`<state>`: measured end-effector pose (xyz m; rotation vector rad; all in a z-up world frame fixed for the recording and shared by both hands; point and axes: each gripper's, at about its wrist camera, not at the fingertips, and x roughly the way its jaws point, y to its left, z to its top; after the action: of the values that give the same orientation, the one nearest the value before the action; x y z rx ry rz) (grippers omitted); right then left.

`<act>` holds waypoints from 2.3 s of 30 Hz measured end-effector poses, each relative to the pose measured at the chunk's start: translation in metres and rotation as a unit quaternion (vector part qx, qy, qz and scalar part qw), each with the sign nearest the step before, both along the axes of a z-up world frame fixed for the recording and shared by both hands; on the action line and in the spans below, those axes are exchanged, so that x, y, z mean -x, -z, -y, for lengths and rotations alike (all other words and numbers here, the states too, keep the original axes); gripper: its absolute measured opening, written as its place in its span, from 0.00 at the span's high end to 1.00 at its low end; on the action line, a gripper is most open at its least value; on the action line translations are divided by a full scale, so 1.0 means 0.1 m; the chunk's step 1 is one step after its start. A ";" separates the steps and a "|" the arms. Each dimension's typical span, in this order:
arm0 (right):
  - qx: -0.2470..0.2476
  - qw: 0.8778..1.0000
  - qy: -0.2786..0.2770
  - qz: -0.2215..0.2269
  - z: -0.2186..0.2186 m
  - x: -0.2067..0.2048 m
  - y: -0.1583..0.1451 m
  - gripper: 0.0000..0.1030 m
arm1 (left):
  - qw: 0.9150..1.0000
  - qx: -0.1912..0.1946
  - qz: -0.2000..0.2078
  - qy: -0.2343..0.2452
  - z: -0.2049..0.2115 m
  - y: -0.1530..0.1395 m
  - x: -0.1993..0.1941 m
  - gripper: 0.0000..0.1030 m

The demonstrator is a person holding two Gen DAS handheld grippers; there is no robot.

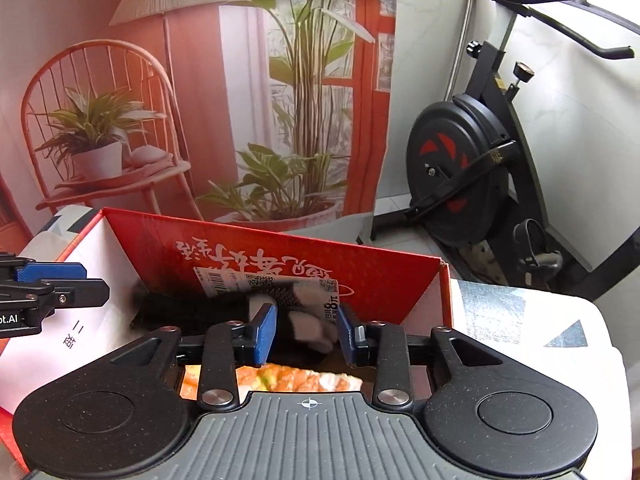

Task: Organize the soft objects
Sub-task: 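Lower the glove into the red box and open both tools, then move both tools to the cream waffle towel and grasp its ends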

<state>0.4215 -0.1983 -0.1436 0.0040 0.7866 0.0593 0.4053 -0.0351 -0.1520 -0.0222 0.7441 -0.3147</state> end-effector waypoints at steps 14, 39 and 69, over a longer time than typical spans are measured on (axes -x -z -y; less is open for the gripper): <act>-0.022 0.997 -0.005 0.072 -0.04 1.00 -0.33 0.64 | 0.999 -0.008 0.052 0.014 -0.14 -0.33 0.85 0.57; -0.068 0.992 0.018 0.104 -0.37 3.07 0.36 0.63 | 0.999 0.005 -0.011 -0.045 -0.73 0.52 2.26 0.57; -0.085 0.991 0.076 0.069 -0.34 3.30 1.17 0.62 | 0.998 0.039 -0.038 -0.032 -0.69 1.04 2.45 0.60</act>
<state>0.0918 -0.1646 -0.2603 0.2186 0.6382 -0.0175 0.1598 0.0337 -0.2559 -0.1333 0.8046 -0.2828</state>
